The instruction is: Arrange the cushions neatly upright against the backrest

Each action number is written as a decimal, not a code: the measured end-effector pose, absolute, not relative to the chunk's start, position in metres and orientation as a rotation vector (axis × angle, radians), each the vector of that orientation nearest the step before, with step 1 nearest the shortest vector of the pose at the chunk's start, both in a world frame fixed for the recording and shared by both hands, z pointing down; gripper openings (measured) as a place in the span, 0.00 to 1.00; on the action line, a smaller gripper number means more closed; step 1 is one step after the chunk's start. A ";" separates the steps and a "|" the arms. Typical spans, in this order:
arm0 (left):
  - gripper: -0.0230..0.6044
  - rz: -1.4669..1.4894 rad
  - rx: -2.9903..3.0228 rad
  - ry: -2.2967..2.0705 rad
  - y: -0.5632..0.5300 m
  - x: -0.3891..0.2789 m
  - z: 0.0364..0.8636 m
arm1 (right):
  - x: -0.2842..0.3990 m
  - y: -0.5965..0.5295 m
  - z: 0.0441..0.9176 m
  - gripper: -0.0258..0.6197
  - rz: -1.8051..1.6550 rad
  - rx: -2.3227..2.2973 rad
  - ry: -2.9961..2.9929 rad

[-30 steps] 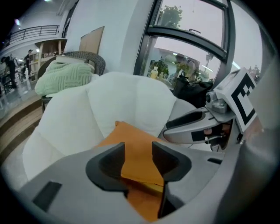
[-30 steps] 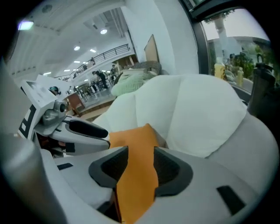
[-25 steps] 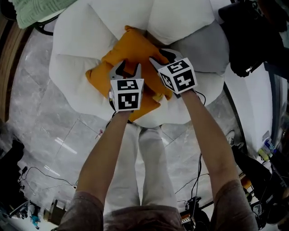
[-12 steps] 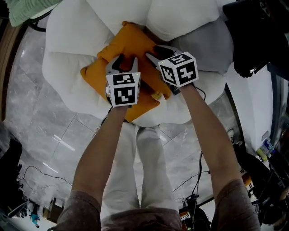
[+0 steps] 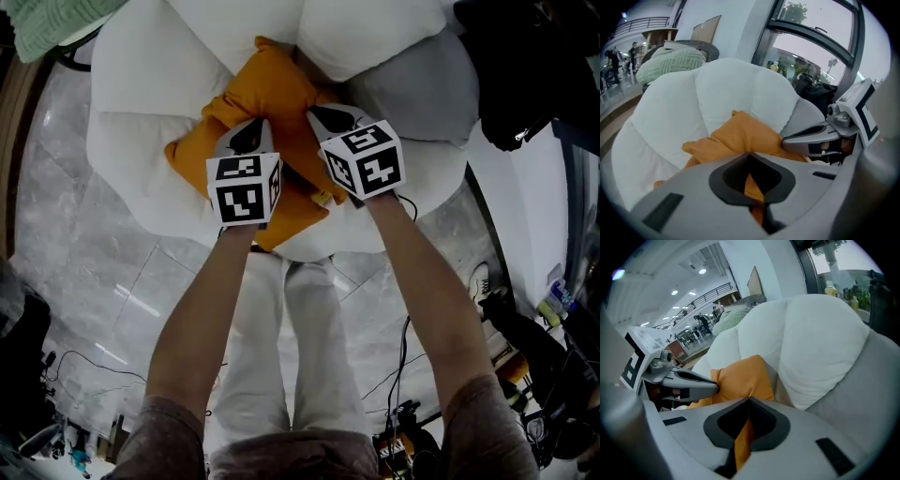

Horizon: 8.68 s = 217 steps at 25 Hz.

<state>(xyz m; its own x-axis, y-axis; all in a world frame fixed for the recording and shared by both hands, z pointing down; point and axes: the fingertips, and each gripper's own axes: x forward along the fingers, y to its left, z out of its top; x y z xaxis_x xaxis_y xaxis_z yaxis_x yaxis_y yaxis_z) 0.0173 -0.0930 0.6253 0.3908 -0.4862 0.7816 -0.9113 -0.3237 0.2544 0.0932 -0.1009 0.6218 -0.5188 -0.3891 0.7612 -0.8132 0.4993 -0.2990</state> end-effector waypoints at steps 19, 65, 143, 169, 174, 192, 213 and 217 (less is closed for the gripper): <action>0.05 0.775 2.315 -1.084 -0.138 0.097 0.474 | 0.166 -0.090 0.473 0.07 0.947 1.627 -2.118; 0.04 0.829 2.452 -1.016 -0.160 0.115 0.482 | 0.181 -0.088 0.502 0.08 0.886 1.734 -2.055; 0.06 0.547 1.576 -1.307 0.026 -0.111 0.691 | -0.048 0.001 0.682 0.10 0.756 0.652 -2.073; 0.06 0.691 2.039 -1.337 -0.122 -0.101 0.441 | -0.029 -0.127 0.447 0.10 0.732 1.184 -2.266; 0.06 0.718 2.086 -1.315 -0.147 -0.090 0.464 | -0.018 -0.149 0.470 0.09 0.723 1.264 -2.256; 0.06 0.733 2.099 -1.286 -0.186 -0.086 0.573 | -0.013 -0.185 0.577 0.09 0.716 1.289 -2.268; 0.04 0.699 2.048 -1.248 -0.134 -0.083 0.459 | 0.015 -0.132 0.457 0.11 0.802 1.261 -2.217; 0.04 0.666 2.097 -1.191 -0.106 -0.071 0.393 | 0.013 -0.100 0.388 0.11 0.802 1.222 -2.301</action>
